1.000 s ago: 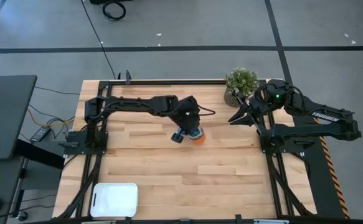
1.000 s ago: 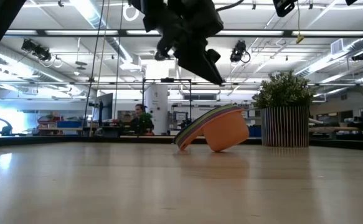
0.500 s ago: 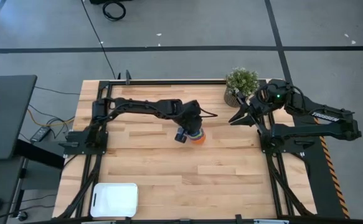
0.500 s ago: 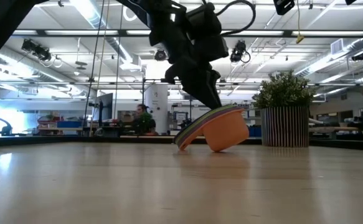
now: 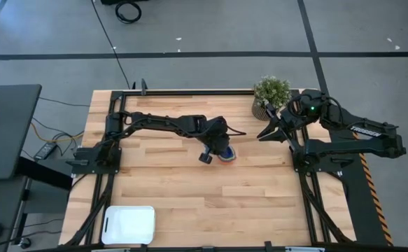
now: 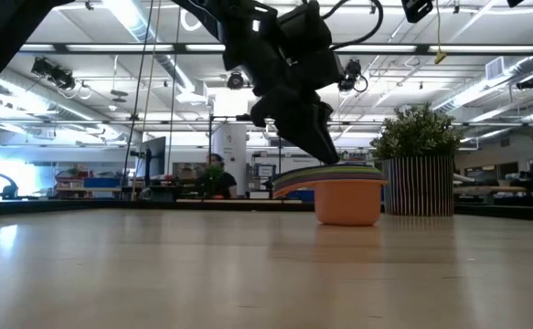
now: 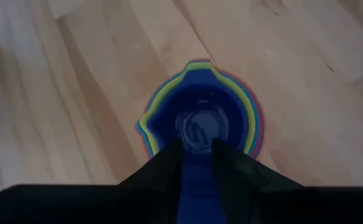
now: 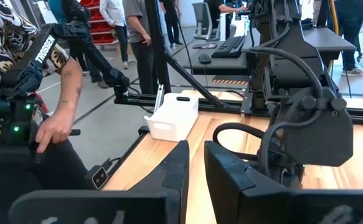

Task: Nest measuring cups in basket
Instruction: Put the nested measuring cups into the white bin

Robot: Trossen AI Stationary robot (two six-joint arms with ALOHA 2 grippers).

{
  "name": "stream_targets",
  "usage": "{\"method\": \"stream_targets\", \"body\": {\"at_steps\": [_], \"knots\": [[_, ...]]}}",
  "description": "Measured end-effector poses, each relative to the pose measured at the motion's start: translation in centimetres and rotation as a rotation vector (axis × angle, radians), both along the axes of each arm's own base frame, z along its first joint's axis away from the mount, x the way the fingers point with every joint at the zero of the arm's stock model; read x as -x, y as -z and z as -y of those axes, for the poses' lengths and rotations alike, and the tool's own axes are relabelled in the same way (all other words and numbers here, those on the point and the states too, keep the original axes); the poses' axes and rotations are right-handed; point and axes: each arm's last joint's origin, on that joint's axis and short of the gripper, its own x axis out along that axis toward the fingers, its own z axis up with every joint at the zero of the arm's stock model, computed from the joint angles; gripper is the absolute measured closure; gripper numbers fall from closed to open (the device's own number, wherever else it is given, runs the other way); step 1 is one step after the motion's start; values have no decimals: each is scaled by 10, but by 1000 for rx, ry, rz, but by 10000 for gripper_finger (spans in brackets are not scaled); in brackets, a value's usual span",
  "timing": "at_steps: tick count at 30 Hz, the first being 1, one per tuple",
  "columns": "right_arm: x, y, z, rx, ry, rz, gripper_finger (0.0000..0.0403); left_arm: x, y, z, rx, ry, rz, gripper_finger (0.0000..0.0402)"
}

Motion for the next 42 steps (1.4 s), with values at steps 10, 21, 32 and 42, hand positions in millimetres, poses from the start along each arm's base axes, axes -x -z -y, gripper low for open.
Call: {"method": "stream_targets", "body": {"at_steps": [10, 21, 32, 42], "knots": [[0, 1, 0, -11, 3, -14, 346, 10, -66, -23, -197, -127, 9, 308], [-1, 1, 1, -9, 12, -16, 346, 35, -81, -36, 10, -101, -215, 308], [-1, 1, 1, -8, 13, -15, 346, 33, -81, -27, -53, -80, -224, 308], [-1, 1, 1, -7, 13, -14, 346, 29, -81, -6, -81, -21, -216, 308]]}}
